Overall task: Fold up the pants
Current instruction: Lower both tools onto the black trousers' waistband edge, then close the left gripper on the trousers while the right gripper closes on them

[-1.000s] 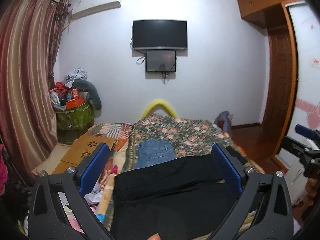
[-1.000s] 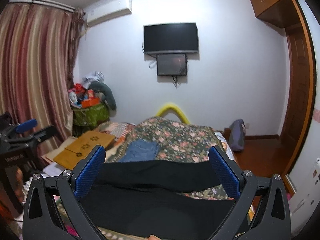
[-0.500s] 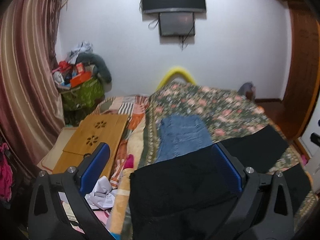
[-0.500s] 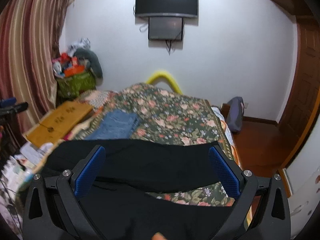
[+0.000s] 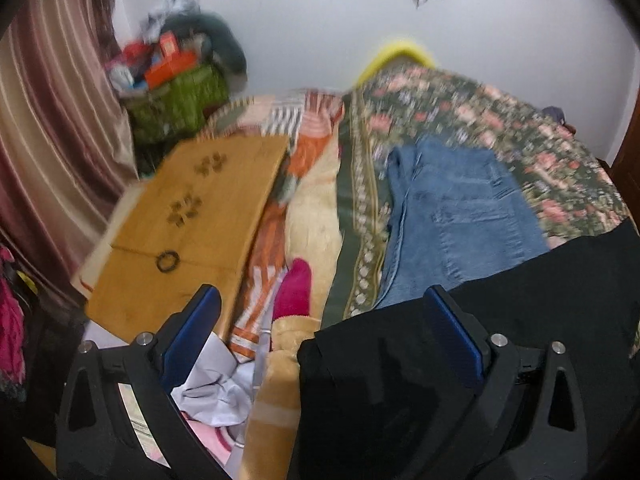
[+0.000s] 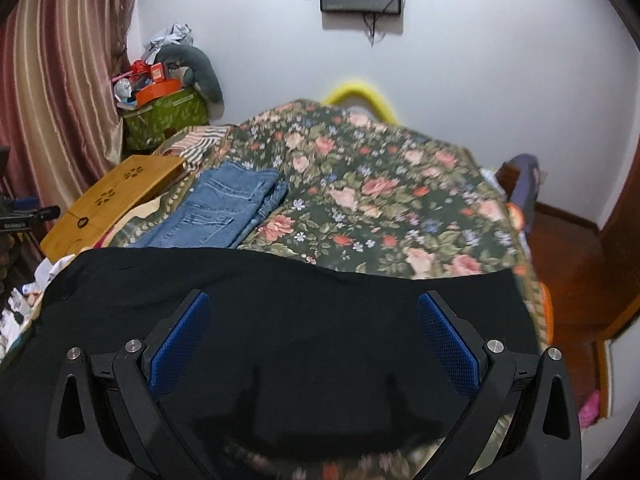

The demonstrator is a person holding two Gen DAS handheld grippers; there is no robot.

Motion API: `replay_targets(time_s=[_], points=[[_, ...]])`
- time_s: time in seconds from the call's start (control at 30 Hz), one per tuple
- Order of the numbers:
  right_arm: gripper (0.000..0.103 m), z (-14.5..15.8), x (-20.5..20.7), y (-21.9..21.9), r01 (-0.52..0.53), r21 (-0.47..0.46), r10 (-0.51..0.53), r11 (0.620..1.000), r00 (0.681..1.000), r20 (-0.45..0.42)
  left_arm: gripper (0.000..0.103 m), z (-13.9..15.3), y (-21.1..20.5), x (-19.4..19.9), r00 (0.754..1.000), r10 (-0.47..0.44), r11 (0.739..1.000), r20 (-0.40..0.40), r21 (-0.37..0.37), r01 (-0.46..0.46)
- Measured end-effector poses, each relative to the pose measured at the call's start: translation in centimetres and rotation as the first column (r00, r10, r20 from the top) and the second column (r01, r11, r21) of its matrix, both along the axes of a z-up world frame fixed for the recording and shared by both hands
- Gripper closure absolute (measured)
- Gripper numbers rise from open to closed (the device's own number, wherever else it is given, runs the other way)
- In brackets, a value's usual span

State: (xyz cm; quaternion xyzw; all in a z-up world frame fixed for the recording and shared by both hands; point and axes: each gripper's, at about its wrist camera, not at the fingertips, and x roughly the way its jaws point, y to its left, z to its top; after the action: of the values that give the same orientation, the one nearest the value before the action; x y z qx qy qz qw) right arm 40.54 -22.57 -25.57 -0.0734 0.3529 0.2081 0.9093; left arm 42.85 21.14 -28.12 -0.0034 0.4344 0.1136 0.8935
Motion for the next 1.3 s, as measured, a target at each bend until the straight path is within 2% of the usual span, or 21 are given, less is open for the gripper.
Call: replay_targets(time_s=[0.07,0.2,0.3,0.4,0.47,0.53,0.57,0.6,0.63,0.67,0.7,0.73,0.77,0.83,0.87,0.93,1.0,1.17,1.23,1.27,1.3], points=[[0.001,-1.2,1.7,0.4,-0.029,-0.019,0.028,0.999,0.999,-0.02,0.016,-2.1,1.2,1.3,0.998,0.005,0.998,-0.068,-0.055,-0.009],[0.002,-3.2,4.9,1.7,-0.11,-0.066,0.106,0.992,0.992,-0.068,0.017,-5.5,1.8,1.7,0.987,-0.004,0.993,-0.16,-0.119,-0.015],[0.002,-4.3,6.5,2.5,-0.165,-0.063,0.159,0.984,0.983,-0.096,0.017,-7.5,1.3,1.5,0.974,-0.018,0.993,-0.224,-0.119,-0.009],[0.002,-5.1,7.9,3.5,-0.173,-0.077,0.165,0.982,0.982,-0.095,0.018,-9.3,0.9,1.1,0.96,-0.013,0.991,-0.279,-0.134,-0.026],[0.002,-5.9,8.5,4.5,-0.211,-0.081,0.2,0.974,0.971,-0.129,0.02,-9.8,0.2,0.7,0.956,-0.019,0.996,-0.293,-0.09,-0.008],[0.002,-6.7,8.7,5.1,-0.236,-0.072,0.224,0.969,0.963,-0.153,0.027,-9.7,-0.9,0.4,0.956,-0.044,0.999,-0.289,-0.041,0.033],[0.004,-7.0,8.8,5.3,-0.243,-0.069,0.229,0.968,0.959,-0.167,0.036,-9.5,-1.3,0.3,0.956,-0.052,0.998,-0.289,-0.035,0.043],[0.007,-7.2,9.0,5.4,-0.248,-0.062,0.233,0.967,0.955,-0.185,0.059,-9.3,-1.5,0.3,0.955,-0.059,0.998,-0.29,-0.041,0.049],[0.008,-7.3,9.2,5.3,-0.245,-0.048,0.231,0.968,0.952,-0.199,0.07,-9.3,-1.7,0.3,0.951,-0.074,0.996,-0.3,-0.067,0.057],[0.014,-7.4,9.5,5.2,-0.244,-0.027,0.232,0.97,0.948,-0.218,0.077,-9.3,-1.9,0.3,0.946,-0.06,0.998,-0.318,-0.049,0.047],[0.023,-7.5,9.7,5.0,-0.239,-0.003,0.231,0.971,0.943,-0.24,0.082,-9.2,-1.9,0.3,0.946,-0.059,0.998,-0.319,-0.039,0.049],[0.026,-7.6,10.0,5.0,-0.232,0.019,0.229,0.973,0.938,-0.261,0.085,-9.0,-2.0,0.4,0.946,-0.069,0.998,-0.318,-0.033,0.061],[0.03,-7.7,10.0,4.9,-0.224,0.029,0.223,0.974,0.937,-0.267,0.097,-8.9,-2.1,0.4,0.946,-0.068,0.998,-0.316,-0.01,0.068],[0.043,-7.6,9.5,5.0,-0.245,0.019,0.242,0.969,0.936,-0.256,0.101,-8.5,-2.0,0.5,0.95,-0.069,0.998,-0.305,-0.011,0.068],[0.055,-7.5,9.3,5.2,-0.255,0.011,0.25,0.967,0.937,-0.244,0.103,-8.0,-1.9,0.5,0.954,-0.082,0.997,-0.288,-0.04,0.074],[0.069,-7.4,9.0,5.4,-0.262,-0.018,0.251,0.965,0.94,-0.232,0.103,-6.9,-2.2,0.6,0.963,-0.103,0.994,-0.249,-0.06,0.091],[0.09,-7.4,8.9,5.5,-0.255,-0.043,0.239,0.966,0.945,-0.224,0.103,-5.9,-2.8,0.8,0.969,-0.116,0.993,-0.216,-0.047,0.109],[0.093,-6.7,8.6,5.0,-0.252,-0.071,0.232,0.965,0.95,-0.208,0.102,-3.7,-2.7,2.1,0.976,-0.123,0.992,-0.179,-0.065,0.113],[0.083,-6.2,8.7,4.3,-0.247,-0.066,0.229,0.967,0.95,-0.213,0.092,-3.4,-2.2,2.2,0.977,-0.121,0.992,-0.177,-0.067,0.111],[0.06,-6.2,8.7,4.1,-0.238,-0.067,0.218,0.969,0.952,-0.216,0.074,-3.5,-1.9,2.2,0.977,-0.113,0.993,-0.18,-0.055,0.105],[0.033,-6.2,9.1,3.6,-0.221,-0.069,0.202,0.973,0.956,-0.215,0.049,-3.8,-1.6,2.2,0.977,-0.099,0.995,-0.187,-0.045,0.093]])
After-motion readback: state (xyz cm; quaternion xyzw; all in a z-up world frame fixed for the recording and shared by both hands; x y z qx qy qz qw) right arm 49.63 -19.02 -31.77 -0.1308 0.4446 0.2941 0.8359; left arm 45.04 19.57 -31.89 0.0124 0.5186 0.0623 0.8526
